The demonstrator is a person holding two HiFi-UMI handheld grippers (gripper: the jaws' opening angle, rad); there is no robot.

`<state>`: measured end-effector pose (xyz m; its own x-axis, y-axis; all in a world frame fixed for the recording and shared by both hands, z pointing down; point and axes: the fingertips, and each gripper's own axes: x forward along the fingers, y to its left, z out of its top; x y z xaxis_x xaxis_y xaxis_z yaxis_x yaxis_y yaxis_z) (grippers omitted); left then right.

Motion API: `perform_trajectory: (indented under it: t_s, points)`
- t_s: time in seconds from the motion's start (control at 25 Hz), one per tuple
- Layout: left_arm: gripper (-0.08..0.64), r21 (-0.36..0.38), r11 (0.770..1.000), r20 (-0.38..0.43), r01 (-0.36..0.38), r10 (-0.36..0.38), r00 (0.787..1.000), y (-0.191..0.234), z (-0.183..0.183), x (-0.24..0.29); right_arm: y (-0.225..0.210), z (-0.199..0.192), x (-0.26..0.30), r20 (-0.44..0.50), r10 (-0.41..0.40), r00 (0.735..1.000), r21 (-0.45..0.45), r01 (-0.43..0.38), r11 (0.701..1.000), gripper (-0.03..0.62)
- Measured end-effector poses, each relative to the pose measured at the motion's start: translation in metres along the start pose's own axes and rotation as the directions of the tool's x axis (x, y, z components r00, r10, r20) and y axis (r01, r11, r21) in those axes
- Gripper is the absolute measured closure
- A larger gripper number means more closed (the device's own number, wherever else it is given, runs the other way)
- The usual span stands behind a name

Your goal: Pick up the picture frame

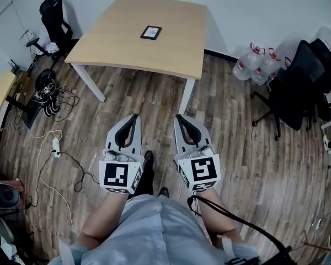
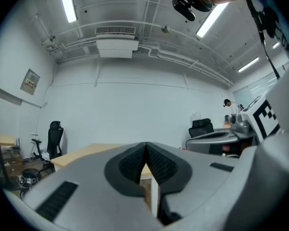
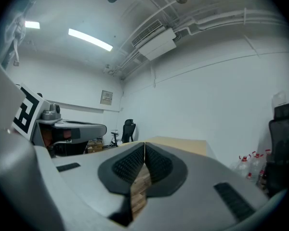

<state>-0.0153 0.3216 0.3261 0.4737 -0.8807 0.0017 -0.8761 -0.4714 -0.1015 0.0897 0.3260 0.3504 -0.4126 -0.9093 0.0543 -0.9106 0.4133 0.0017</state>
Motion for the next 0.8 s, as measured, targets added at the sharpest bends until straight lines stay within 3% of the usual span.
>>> perform_trajectory:
  t_s: [0.28,0.8]
  points:
    - [0.558,-0.024,1.000,-0.009,0.018,-0.019,1.000,0.027,-0.019,0.061,-0.030,-0.014,0.057,-0.026,-0.020,0.999,0.013,0.020,1.000,0.589]
    - [0.558,0.010,0.998,0.052,0.064,-0.065,0.997,0.119,-0.001,0.204,-0.086,0.027,0.216,0.041,-0.064,0.997,-0.028,0.065,0.997,0.589]
